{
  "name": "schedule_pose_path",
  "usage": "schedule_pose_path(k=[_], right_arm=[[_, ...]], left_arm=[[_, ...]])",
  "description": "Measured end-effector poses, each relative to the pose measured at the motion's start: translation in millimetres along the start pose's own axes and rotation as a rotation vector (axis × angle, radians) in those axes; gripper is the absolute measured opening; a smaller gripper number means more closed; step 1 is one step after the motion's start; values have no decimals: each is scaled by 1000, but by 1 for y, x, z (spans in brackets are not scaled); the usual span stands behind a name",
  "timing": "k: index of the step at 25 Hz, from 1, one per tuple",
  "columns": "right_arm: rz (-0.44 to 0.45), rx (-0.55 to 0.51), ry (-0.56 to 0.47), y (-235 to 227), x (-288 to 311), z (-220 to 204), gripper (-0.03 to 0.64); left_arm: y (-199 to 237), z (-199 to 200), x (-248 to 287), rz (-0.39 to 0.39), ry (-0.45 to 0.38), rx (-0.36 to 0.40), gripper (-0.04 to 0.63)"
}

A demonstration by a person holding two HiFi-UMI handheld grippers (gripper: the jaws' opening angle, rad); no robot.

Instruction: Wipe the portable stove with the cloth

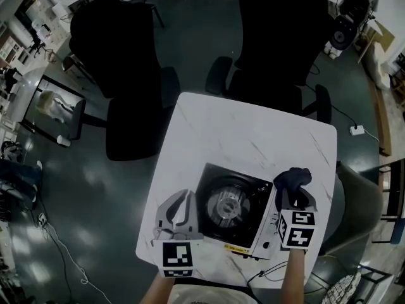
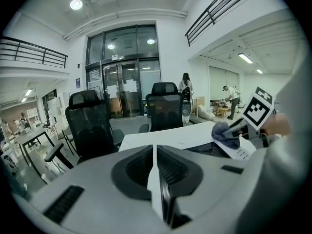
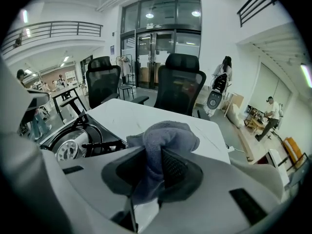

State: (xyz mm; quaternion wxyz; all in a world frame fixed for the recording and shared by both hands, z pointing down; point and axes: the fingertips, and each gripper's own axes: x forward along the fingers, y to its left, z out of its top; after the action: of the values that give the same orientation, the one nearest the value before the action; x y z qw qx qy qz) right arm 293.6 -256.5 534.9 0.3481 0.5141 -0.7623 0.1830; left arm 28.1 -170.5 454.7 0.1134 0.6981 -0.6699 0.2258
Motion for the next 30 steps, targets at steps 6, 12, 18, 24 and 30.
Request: schedule_pose_path(k=[6,12,18,24,30], right_arm=[[-15,-21,13,8,-9,-8,92],[-30,-2,36,17,-21,-22,92],[-54,24,64,28,-38,-39,92],[-70,44,92,37,-52,-56,92],[-91,56,111,47,-67,-71,92]], left_arm=[[1,-6,-5,-26,-4,3,31],[5,-9,-13,-63,-18,11,31],[11,-9,-19,-97,-32,17,31],[8,-8,-25,-144,-45,36,31],[7,-10,-32,-186,-55,56,31]])
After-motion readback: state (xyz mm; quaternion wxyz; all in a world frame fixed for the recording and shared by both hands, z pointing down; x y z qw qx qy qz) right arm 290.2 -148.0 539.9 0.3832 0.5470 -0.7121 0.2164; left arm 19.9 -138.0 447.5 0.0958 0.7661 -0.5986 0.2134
